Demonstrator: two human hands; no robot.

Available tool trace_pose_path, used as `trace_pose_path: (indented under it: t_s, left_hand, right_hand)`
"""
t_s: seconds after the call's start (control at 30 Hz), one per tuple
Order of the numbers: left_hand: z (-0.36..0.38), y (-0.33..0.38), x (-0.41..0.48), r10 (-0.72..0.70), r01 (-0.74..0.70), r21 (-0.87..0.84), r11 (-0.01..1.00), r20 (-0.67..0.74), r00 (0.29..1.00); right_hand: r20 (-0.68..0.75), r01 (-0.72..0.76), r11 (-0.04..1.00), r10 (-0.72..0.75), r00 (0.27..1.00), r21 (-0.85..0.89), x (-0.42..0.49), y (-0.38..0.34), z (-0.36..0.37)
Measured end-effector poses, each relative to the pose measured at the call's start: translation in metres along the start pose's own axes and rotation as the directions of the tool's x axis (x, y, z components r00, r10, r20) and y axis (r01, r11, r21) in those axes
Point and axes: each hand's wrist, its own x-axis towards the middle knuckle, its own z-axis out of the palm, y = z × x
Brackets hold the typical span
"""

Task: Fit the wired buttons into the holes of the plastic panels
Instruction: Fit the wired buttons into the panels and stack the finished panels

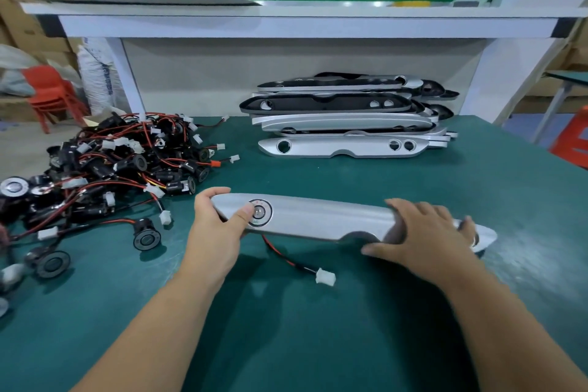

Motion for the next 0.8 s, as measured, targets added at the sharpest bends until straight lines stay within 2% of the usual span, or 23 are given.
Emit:
trace_pose_path:
  t_s: [0.07, 0.13, 0.2, 0.27, 0.6, 0.73, 0.8]
  left_hand:
    - [0.0, 0.0, -0.002, 0.003, -0.006, 0.086, 0.996, 0.035, 0.999]
    - [0.002, 0.001, -0.007, 0.007, -0.026, 0.215, 0.976, 0.09, 0.996]
    - [0.003, 0.002, -0.01, 0.037, -0.063, 0.271, 0.96, 0.101, 0.994]
    - [0.002, 0.002, -0.011, 0.065, -0.088, 0.305, 0.948, 0.084, 0.994]
    - [0.005, -0.002, -0.008, 0.063, -0.066, 0.315, 0.947, 0.019, 0.998]
    - [-0.001, -0.006, -0.008, 0.074, -0.075, 0.316, 0.946, 0.016, 0.997]
    - [-0.007, -0.008, -0.007, 0.062, -0.063, 0.302, 0.951, 0.012, 0.998]
  right_hand:
    - [-0.031, 0.004, 1.0, -0.005, 1.0, -0.027, -0.003, 0.024, -0.006]
    - [-0.169, 0.045, 0.996, -0.057, 0.984, -0.074, -0.009, 0.035, -0.006]
    - [-0.293, 0.078, 0.993, -0.1, 0.951, -0.085, -0.015, 0.04, -0.004]
    - [-0.334, 0.094, 0.993, -0.114, 0.936, -0.076, -0.022, 0.04, -0.003]
    - [-0.289, 0.109, 0.99, -0.132, 0.948, -0.093, -0.022, 0.041, 0.001]
    - [-0.202, 0.172, 0.985, -0.175, 0.964, -0.035, -0.019, 0.049, 0.003]
    - [-0.173, 0.126, 0.991, -0.133, 0.976, -0.054, -0.02, 0.063, 0.006]
